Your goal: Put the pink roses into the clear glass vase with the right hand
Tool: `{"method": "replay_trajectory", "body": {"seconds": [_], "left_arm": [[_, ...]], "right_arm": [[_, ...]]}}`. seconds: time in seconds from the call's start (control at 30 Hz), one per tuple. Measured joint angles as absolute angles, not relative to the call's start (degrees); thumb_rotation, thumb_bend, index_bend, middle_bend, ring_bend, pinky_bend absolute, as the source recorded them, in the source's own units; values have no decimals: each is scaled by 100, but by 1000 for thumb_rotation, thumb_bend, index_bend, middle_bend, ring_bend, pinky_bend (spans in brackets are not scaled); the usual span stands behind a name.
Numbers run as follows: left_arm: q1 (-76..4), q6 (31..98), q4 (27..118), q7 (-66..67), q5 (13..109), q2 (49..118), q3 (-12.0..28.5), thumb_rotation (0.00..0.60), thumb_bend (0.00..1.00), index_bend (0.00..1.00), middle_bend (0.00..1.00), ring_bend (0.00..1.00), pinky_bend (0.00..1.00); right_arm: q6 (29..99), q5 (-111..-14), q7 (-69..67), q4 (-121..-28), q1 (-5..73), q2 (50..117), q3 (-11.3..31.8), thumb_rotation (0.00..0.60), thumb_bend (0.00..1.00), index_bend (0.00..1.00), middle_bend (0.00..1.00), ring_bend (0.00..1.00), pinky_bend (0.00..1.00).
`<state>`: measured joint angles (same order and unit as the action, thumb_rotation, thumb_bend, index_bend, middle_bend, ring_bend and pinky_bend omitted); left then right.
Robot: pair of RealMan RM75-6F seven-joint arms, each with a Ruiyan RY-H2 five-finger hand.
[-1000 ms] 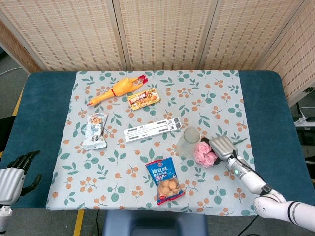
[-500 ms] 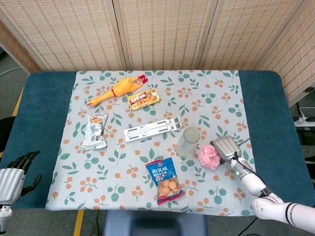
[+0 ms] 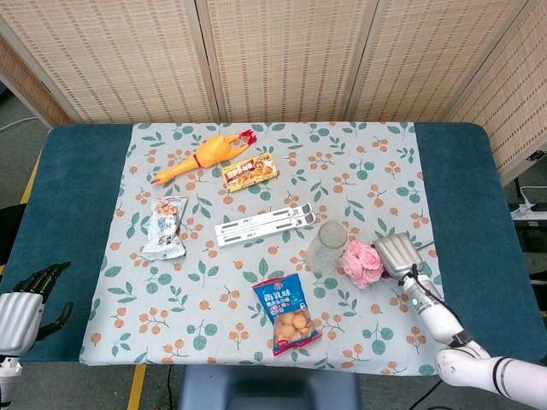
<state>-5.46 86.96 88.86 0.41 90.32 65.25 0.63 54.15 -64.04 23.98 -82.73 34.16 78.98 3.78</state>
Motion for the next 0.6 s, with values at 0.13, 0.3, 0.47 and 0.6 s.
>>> {"method": "replay_trajectory", "body": {"seconds": [0.13,0.3,0.47,0.6], "left_arm": [[-540,8706,8893,39,9030,6520,65,600,373,159,216,269,444],[-531,8723,8899,13,9028,6513,70,600,373,159,216,269,444],[-530,8727,8908,16,9041,6511,66,600,373,159,216,269,443],[-537,8708,8916,30,9046,6514,60,600,373,159,216,269,443]], "right_arm": [[5953,-6955,1968,-8673,3238,7648,413,600,482,906,860,901,939],[6889,-7471,1766,-9439,2904,7218,475,600,489,906,862,906,944],[7857,-7966,1611,-10643,2459,6545,561,600,494,906,863,912,947],[8191,-8254,1272,-11606,2196,5876,605,600,501,905,864,914,950]]}}
